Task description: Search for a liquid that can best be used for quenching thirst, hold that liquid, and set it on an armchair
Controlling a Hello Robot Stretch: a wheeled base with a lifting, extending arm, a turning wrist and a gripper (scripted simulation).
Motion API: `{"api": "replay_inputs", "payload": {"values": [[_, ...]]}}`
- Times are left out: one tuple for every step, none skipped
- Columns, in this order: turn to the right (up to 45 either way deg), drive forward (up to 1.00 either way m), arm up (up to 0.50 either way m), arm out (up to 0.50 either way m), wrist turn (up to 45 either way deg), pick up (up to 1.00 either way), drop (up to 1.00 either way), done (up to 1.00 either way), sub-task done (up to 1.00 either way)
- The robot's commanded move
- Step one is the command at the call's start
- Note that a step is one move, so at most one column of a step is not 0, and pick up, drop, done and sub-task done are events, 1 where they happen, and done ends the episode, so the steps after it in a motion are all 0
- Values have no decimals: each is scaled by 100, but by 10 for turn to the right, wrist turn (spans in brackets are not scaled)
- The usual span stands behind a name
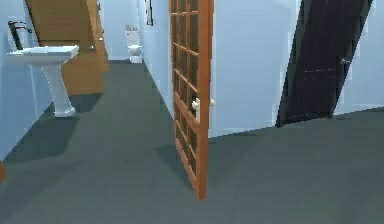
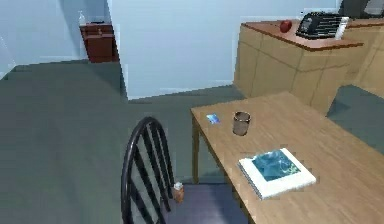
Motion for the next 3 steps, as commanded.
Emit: {"api": "replay_inputs", "payload": {"values": [[270,0,0,0,0,0,0,0,0],[0,5,0,0,0,0,0,0,0],[-210,0,0,0,0,0,0,0,0]]}}
